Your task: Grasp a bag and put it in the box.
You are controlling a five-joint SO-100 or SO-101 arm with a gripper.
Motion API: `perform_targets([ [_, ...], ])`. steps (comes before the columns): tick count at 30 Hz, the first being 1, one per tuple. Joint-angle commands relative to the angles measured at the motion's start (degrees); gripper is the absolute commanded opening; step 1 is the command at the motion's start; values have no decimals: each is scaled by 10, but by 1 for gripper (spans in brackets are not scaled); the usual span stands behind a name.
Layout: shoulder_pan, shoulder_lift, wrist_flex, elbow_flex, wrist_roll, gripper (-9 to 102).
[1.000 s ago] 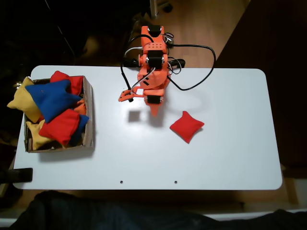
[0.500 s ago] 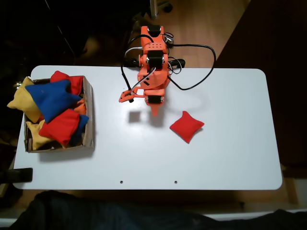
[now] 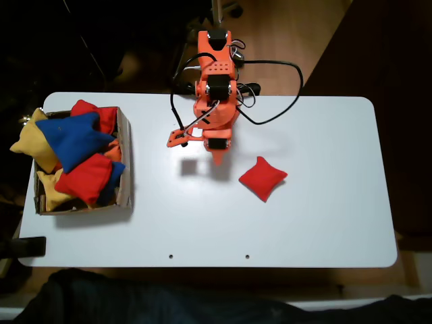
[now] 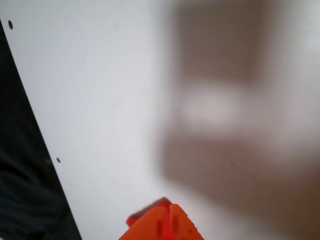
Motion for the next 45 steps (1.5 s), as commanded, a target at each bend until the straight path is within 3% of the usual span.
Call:
perform_targets([
  [1,5,-18,-11,-46,-5,0],
  [11,5,-134,-69,-125,-1,0],
  [21,-12,-203,-63,-213,4,0],
  [45,-97,-398,115,-555,22,0],
])
